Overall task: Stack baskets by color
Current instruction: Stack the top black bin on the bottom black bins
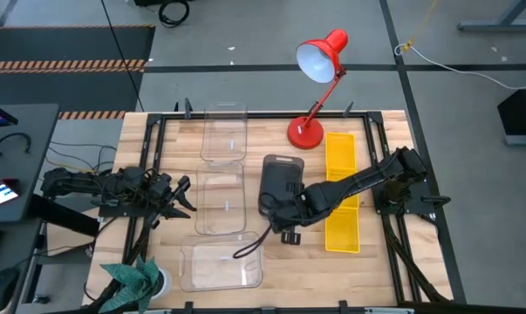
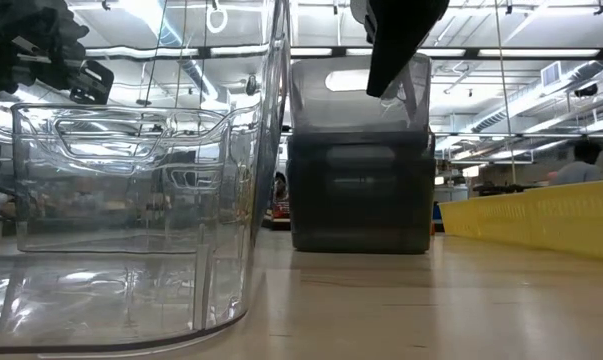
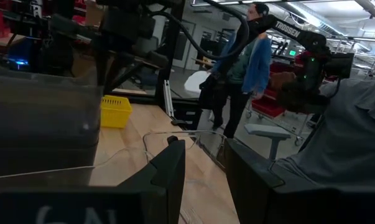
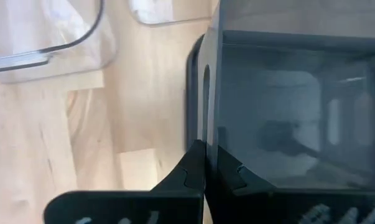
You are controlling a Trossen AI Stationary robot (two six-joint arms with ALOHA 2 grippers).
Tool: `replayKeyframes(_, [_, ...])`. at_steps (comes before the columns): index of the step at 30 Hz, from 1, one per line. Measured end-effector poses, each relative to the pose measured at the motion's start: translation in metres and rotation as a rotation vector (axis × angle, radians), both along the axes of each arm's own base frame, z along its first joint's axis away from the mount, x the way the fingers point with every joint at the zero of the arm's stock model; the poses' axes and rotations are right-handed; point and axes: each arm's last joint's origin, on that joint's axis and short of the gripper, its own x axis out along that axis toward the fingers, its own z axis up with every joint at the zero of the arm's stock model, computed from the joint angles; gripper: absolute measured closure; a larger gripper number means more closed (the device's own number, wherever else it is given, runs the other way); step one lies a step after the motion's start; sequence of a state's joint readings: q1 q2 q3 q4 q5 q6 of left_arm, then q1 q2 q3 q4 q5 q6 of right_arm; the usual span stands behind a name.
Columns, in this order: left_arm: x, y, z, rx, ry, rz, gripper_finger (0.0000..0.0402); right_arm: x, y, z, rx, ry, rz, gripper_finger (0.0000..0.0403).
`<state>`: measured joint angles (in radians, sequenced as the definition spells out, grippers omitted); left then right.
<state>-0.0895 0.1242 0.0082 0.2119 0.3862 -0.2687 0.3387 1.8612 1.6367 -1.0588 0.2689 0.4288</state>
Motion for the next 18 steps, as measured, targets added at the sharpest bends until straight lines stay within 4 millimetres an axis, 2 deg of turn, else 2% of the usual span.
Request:
replayKeyframes(12, [0.0000,0.0000,0.0000,0.000,0.000,0.000,0.0285,0.0027,0.0025,-0.0016,0.068,-0.007,0.004,0.0395])
replayKeyframes(18, [0.0000,0.0000,0.0000,0.000,0.000,0.000,0.0285,0.0030,0.0027,-0.0015,0.072,-0.010,0.005,0.0367])
